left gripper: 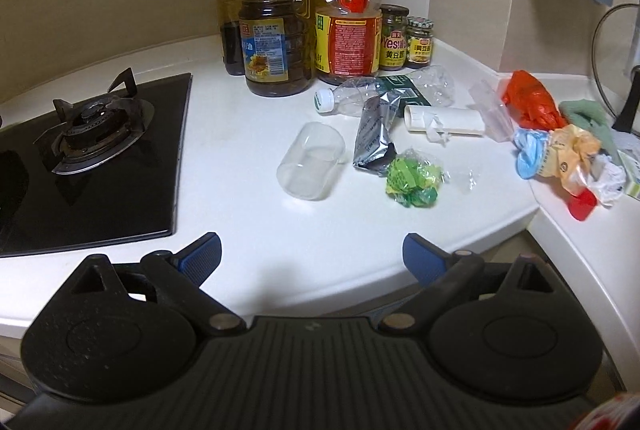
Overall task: Collect trash
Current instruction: 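Grasp the orange mesh scrubber with the right tool while the left tool nears the clear cup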
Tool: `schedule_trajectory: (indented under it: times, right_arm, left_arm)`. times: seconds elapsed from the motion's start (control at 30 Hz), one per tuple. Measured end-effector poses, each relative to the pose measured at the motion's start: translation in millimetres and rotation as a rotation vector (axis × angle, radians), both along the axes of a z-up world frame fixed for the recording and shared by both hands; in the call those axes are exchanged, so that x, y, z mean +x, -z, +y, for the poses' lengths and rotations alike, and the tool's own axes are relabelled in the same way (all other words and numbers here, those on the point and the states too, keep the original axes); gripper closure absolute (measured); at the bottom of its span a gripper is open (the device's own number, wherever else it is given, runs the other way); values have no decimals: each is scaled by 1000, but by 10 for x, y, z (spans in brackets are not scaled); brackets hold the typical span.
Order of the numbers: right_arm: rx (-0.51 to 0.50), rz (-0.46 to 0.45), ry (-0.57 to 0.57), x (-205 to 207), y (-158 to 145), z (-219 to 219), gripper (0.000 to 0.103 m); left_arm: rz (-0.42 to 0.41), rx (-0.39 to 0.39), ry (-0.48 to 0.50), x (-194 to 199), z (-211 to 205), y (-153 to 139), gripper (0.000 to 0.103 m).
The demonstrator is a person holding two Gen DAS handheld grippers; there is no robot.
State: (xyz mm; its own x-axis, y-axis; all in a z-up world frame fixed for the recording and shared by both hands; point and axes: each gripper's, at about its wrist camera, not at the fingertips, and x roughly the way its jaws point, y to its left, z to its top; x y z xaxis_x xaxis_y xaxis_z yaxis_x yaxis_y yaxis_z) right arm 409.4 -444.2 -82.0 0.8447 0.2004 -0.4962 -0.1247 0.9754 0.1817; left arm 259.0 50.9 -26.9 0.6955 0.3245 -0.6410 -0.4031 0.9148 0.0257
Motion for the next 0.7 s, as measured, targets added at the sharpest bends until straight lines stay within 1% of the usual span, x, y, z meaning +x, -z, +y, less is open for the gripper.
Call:
schedule_trajectory:
  times: [0.03, 0.27, 0.3, 0.33, 0.47, 0.5, 0.53, 0.63, 0.7]
  right_arm:
    - [0, 7, -4, 64, 37, -25, 20]
    - [-1, 64, -31, 365, 256, -127, 24]
    - [-1, 71, -37, 384, 274, -128, 26]
    - [-2, 78, -41, 402, 295, -131, 29]
    - [9, 97, -51, 440, 342, -146, 38]
    - [15, 97, -53, 440, 345, -151, 43]
    - [18, 97, -57, 441, 341, -154, 51]
    - [14, 91, -70, 442, 305, -139, 60]
    - [15, 71, -73, 414, 248, -129, 63]
  left_arm:
    - [3, 2, -4, 34, -8, 14, 6]
    - [6, 6, -21, 219, -87, 76, 7]
    - [5, 8, -21, 239, -96, 81, 7]
    - [4, 9, -22, 258, -107, 87, 7]
    - [5, 20, -25, 324, -136, 96, 7]
    - [3, 22, -25, 333, -137, 92, 7]
    - [0, 24, -25, 339, -137, 89, 7]
    - [-3, 32, -23, 360, -119, 76, 7]
    - [-8, 33, -20, 378, -90, 67, 9]
